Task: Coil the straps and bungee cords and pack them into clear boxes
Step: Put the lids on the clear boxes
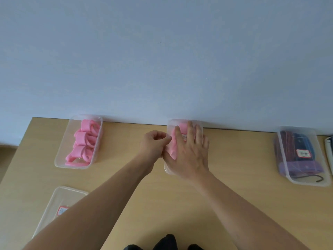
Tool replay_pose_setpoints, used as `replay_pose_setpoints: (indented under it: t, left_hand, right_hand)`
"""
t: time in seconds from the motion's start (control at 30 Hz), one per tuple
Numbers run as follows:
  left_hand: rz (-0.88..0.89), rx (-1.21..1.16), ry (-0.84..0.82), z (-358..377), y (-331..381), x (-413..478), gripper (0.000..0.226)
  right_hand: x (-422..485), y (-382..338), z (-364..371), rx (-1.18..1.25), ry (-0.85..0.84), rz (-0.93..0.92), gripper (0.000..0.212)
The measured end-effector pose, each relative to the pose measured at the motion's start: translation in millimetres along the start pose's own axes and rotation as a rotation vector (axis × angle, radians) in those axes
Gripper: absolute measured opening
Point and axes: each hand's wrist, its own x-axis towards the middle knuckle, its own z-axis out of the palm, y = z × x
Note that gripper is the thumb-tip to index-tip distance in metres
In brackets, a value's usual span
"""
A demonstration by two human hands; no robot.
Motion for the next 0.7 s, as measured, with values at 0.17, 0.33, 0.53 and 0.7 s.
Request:
replay_pose_setpoints:
  t: [0.17,0.33,0.53,0.7]
  left_hand:
    - [-0.042,0.011,-0.077,-3,-1,2,0.019]
    - [-0.094,0.071,-0.168,-10,-9,-2,0.014]
    - [-0.095,0.089,-0.185,-8,-7,-6,0.008]
    - [-0.129,0.047,-0.196,-9,-3,-8,0.009]
  right_hand:
    - [-6,5,8,0.028,-0.025,-0.024,0.085]
    - [-26,2,13,0.013,-0.032,-0.040,0.083]
    - [-24,5,7,0.017,0.082,-0.005,0.064]
    - [-21,6,18,0.039,0.109,0.052,0.070]
